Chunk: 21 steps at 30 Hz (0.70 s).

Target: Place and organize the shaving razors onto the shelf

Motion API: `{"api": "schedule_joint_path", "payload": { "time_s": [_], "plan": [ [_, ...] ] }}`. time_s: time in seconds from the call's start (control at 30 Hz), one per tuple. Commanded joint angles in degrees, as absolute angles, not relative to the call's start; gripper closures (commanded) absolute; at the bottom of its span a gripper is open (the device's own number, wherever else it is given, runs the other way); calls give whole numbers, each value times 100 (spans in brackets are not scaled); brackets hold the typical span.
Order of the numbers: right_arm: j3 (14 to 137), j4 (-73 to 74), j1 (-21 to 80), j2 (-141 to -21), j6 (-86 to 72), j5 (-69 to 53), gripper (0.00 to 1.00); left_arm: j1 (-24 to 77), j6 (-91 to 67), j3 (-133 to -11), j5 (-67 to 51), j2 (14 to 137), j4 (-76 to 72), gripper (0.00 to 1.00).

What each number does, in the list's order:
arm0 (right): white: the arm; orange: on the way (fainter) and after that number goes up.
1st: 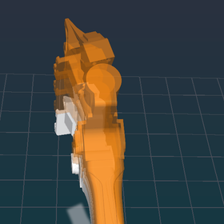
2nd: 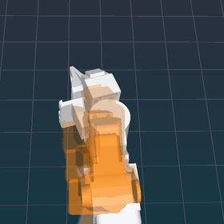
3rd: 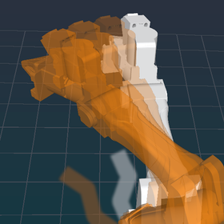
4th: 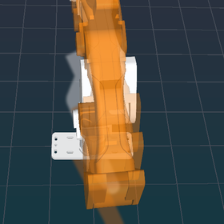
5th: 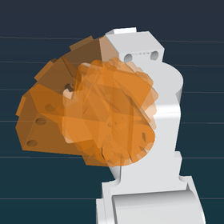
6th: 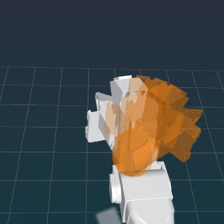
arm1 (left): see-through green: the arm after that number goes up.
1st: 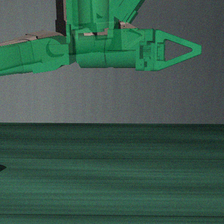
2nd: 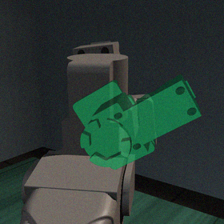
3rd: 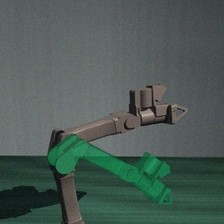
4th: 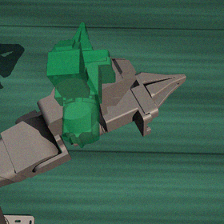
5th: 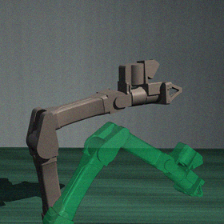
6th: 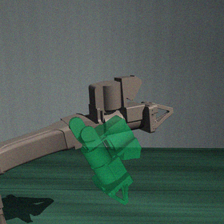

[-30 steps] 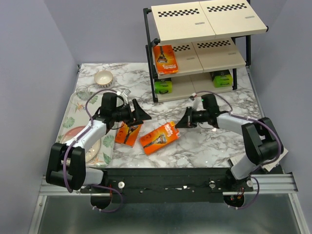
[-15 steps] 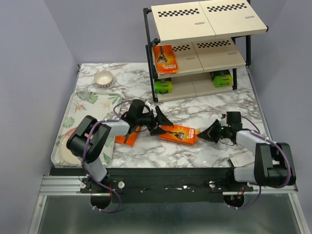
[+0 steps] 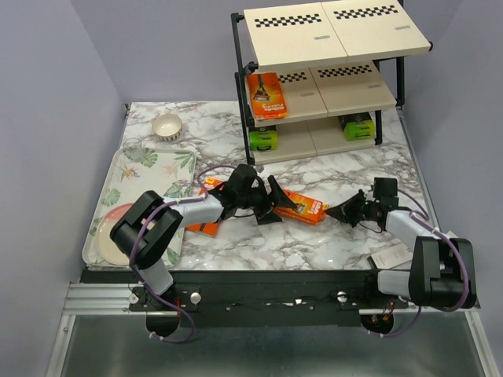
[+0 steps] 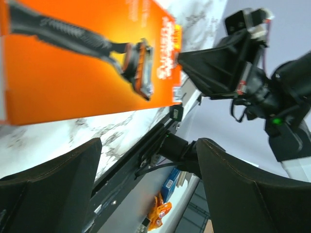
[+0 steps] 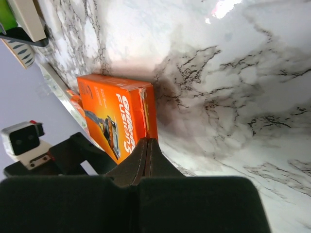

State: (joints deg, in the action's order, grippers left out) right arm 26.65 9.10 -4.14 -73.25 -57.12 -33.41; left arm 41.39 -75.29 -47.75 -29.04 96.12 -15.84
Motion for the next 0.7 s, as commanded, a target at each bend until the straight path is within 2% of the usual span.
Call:
{"api": "schedule_joint_path", "payload": {
  "time_s": [0.0, 0.17, 0.43, 0.67],
  "plan": [
    [2883, 896, -562, -7313, -5854, -3129, 99, 4201, -7673, -4720, -2567, 9448, -958, 12],
    [2848, 1046, -571, -7155, -5766, -3129, 99, 4061, -7831, -4693, -2356, 9650, -765, 12],
    [2444, 1169, -545, -6838, -5449, -3182, 99, 3920, -7980, -4939, -2276, 10405, -1230, 14],
    [2329, 1230, -492, -6592, -5361, -3261, 99, 3885, -8077, -5422, -2355, 10968, -1547, 23]
  ]
}}
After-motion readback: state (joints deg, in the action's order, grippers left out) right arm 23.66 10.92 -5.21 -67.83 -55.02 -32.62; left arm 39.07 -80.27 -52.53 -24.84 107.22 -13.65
